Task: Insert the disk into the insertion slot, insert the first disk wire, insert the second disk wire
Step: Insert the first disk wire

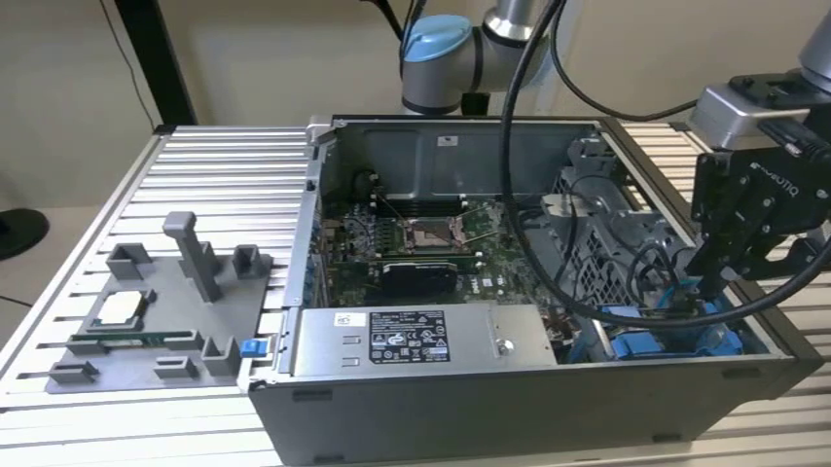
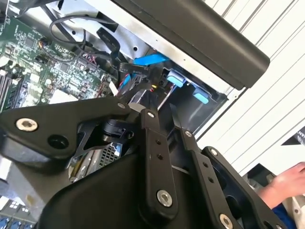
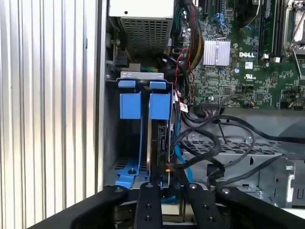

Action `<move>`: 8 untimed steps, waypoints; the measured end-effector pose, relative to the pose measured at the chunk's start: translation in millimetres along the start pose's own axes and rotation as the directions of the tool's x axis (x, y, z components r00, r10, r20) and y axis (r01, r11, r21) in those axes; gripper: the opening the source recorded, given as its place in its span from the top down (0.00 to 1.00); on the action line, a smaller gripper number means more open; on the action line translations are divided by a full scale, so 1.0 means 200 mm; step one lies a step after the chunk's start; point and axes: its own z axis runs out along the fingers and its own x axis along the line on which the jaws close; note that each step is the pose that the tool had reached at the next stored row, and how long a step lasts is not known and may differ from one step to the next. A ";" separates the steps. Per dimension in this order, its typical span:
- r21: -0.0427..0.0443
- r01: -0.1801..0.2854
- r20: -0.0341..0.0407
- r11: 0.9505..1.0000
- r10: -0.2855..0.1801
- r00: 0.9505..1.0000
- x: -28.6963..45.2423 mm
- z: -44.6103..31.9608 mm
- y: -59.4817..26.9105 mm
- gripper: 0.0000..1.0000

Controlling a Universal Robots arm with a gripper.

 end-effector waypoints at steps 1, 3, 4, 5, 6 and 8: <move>-0.003 0.000 0.000 1.000 0.000 1.000 0.000 -0.009 -0.004 0.00; -0.009 0.000 0.001 1.000 0.000 1.000 -0.001 -0.017 -0.011 0.00; -0.009 0.000 0.000 1.000 0.000 1.000 -0.002 -0.018 -0.016 0.00; -0.009 0.000 0.001 1.000 0.000 1.000 -0.005 -0.018 -0.023 0.00; -0.008 0.000 0.000 1.000 0.000 1.000 -0.008 -0.018 -0.030 0.00; -0.007 0.000 0.001 1.000 0.000 1.000 -0.012 -0.019 -0.046 0.00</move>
